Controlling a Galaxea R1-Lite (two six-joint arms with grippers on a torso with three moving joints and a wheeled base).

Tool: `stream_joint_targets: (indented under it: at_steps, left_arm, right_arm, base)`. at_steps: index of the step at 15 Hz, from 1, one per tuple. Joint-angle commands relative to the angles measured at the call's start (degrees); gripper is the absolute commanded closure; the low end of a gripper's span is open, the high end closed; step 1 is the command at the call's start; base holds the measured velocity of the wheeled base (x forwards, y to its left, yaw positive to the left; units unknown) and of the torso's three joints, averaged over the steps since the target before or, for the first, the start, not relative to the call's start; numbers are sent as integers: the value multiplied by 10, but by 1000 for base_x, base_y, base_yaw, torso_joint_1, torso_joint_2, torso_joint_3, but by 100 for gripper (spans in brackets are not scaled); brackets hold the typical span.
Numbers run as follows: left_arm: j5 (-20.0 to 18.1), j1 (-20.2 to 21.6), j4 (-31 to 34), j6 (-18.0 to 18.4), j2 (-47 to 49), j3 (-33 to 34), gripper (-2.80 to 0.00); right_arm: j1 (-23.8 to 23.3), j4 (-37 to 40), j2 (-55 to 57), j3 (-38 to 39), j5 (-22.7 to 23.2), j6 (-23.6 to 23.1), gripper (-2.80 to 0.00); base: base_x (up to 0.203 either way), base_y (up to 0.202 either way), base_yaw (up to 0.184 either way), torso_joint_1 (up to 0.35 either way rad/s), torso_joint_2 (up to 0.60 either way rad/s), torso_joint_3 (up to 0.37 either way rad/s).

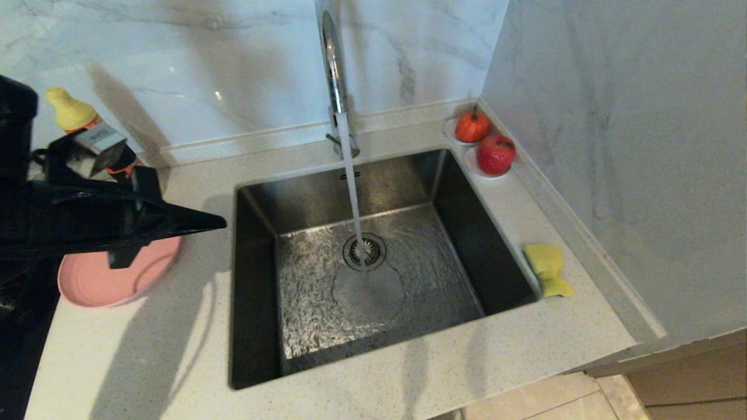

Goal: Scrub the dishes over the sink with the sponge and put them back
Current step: Turn off the faucet

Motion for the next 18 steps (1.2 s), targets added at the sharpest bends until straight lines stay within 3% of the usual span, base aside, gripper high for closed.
stream_joint_targets:
  at_steps: [1, 6, 9, 10, 13, 18]
  left_arm:
    - [-15, -27, -41, -29, 85, 1, 0]
    - [-94, -37, -99, -33, 113, 49, 0]
    - [-124, -38, -186, -35, 118, 107, 0]
    - [-125, -38, -199, -46, 124, 110, 0]
    - [-128, -40, -276, -122, 142, 113, 0]
    - [-148, -47, -369, -182, 182, 112, 0]
  right_arm:
    - [0, -1, 2, 0, 0, 1, 0]
    - [0, -1, 2, 0, 0, 0, 0]
    - [0, 0, 2, 0, 0, 1, 0]
    - [0, -1, 2, 0, 0, 1, 0]
    - [0, -1, 2, 0, 0, 0, 0]
    - [0, 0, 2, 0, 0, 1, 0]
  base:
    - [0, 0, 0, 0, 0, 0]
    - [0, 0, 0, 0, 0, 0]
    - [0, 0, 0, 0, 0, 0]
    - [0, 0, 0, 0, 0, 0]
    - [0, 0, 0, 0, 0, 0]
    - [0, 0, 0, 0, 0, 0]
